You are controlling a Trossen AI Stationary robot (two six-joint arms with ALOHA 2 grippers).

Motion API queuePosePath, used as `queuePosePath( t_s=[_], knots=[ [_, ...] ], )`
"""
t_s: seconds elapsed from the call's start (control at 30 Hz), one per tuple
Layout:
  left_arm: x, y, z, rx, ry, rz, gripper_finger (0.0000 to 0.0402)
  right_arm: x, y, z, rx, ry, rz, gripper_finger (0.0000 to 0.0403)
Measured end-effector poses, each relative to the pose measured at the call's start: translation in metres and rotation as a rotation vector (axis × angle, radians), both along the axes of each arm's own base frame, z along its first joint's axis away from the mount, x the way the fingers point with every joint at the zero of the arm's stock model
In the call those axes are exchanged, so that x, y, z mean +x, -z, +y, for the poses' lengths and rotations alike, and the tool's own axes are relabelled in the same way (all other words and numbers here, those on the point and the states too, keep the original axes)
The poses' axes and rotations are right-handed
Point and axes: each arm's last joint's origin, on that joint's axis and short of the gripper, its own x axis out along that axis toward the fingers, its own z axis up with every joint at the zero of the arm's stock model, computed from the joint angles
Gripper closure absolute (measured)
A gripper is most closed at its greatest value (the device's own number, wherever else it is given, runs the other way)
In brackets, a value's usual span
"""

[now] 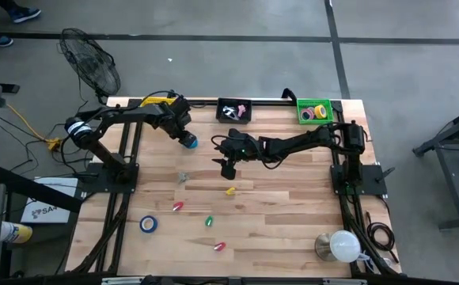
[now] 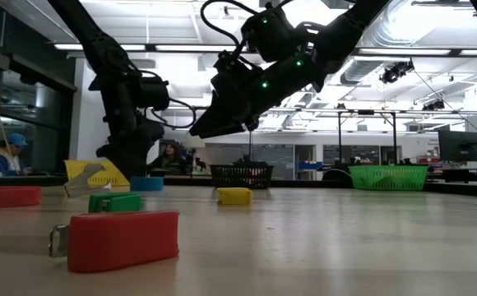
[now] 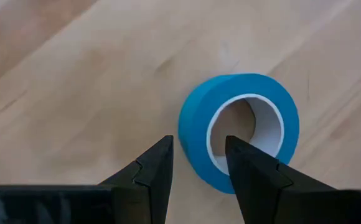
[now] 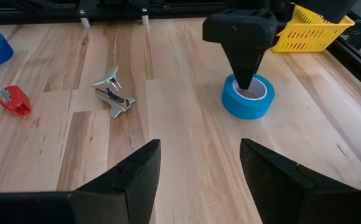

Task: Pick and place Stapler, Stapler remover, tape
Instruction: Put the blue tape into the green bin

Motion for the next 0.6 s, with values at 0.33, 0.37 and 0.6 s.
queuePosePath(
  t_s=[0.33, 0.37, 0.6],
  knots=[
    [-0.0012, 0.0003, -0.0007, -0.001, 0.005, 0.016, 0.0296, 0.0000, 0.0000, 0.0000, 0.000, 0.000, 0.000, 0.0192],
    [-0.0011, 0.0003, -0.0007, -0.001, 0.005, 0.015, 0.0310, 0.0000, 0.0000, 0.0000, 0.000, 0.000, 0.000, 0.0192],
    [0.0013, -0.0008, -0.0017, -0.009, 0.105, -0.032, 0.0374, 0.0000, 0.0000, 0.0000, -0.001, -0.001, 0.001, 0.0192]
  ],
)
